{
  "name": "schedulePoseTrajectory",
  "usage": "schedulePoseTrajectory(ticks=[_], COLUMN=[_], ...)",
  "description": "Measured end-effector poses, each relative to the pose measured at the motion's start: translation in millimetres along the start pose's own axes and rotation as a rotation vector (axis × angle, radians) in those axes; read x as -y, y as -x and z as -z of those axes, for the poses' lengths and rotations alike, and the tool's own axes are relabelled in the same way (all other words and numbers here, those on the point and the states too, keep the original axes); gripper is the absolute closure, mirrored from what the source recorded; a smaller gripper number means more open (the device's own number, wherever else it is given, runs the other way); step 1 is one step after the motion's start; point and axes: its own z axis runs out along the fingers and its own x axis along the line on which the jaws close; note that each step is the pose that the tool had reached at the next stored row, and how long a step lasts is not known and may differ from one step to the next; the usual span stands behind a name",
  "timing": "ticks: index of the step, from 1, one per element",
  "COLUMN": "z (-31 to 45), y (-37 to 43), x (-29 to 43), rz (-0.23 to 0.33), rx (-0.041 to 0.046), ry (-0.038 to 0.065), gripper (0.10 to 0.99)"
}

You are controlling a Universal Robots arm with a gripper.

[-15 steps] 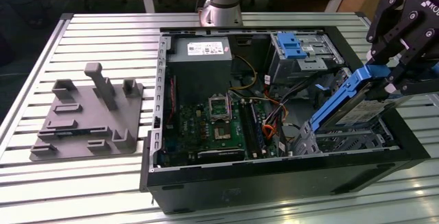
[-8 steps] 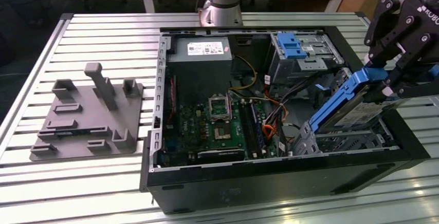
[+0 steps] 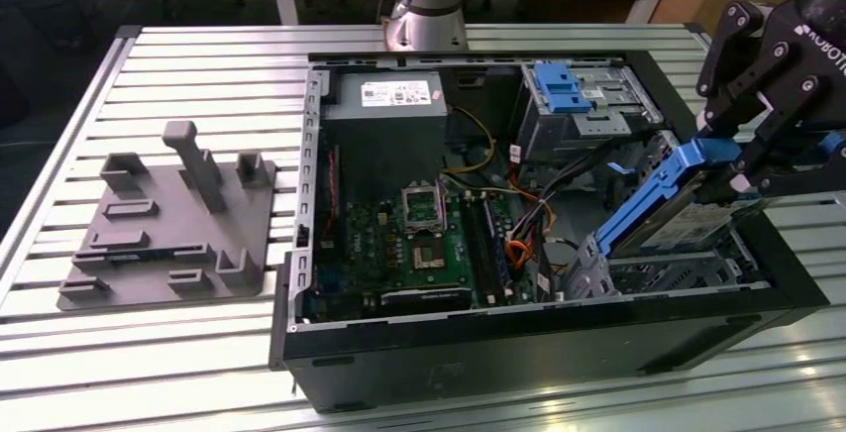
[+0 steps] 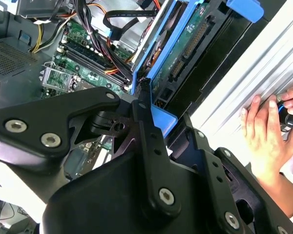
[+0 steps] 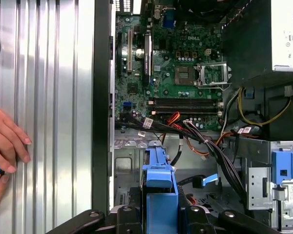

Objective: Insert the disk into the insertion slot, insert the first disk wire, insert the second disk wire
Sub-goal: 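Insert the disk into the insertion slot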

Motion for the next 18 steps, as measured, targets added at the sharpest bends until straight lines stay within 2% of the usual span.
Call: schedulePoseTrajectory(ticks=[16,17,18], z=[-16.9,-17.4,-17.6], y=[-2.5,-2.5,-2.6], x=[0.7,0.7,0.7], rz=[0.000,0.000,0.000], rx=[-0.0002,-0.0001,-0.0004], ry=[0.000,0.000,0.000], gripper=[0.722,0.714,0.655])
